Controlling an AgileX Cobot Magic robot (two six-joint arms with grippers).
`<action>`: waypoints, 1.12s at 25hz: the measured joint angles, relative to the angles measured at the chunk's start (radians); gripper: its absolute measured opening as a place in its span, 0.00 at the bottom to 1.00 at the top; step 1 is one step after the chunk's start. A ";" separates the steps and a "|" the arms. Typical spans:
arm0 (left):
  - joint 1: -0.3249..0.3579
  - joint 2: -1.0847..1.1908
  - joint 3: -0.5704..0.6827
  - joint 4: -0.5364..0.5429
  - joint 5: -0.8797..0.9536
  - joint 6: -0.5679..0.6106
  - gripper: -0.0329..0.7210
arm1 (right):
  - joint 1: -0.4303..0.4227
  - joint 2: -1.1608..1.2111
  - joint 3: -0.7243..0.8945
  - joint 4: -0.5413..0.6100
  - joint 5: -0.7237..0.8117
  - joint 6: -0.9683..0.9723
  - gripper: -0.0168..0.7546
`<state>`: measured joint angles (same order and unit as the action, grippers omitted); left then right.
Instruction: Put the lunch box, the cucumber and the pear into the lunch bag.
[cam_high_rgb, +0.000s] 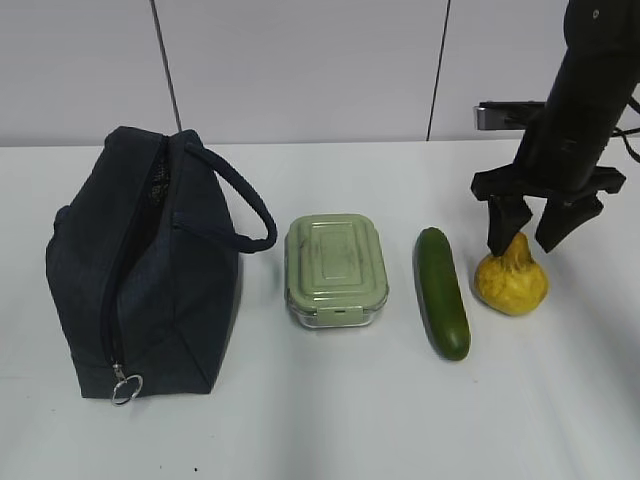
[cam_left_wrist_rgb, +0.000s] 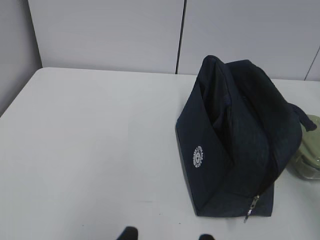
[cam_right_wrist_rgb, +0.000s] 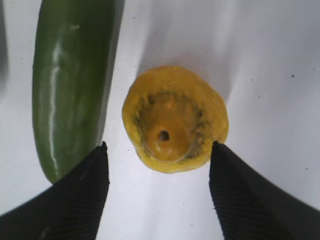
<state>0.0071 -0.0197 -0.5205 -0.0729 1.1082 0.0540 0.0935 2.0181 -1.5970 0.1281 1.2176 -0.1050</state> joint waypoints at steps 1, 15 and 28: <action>0.000 0.000 0.000 0.000 0.000 0.000 0.36 | 0.000 0.000 -0.002 -0.005 0.000 0.002 0.66; 0.000 0.000 0.000 -0.001 0.000 0.000 0.36 | 0.000 0.000 -0.006 0.003 0.000 0.008 0.59; 0.000 0.000 0.000 -0.001 0.000 0.000 0.36 | 0.000 0.002 -0.006 0.004 -0.002 0.008 0.52</action>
<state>0.0071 -0.0197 -0.5205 -0.0735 1.1082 0.0540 0.0935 2.0198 -1.6032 0.1325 1.2158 -0.0969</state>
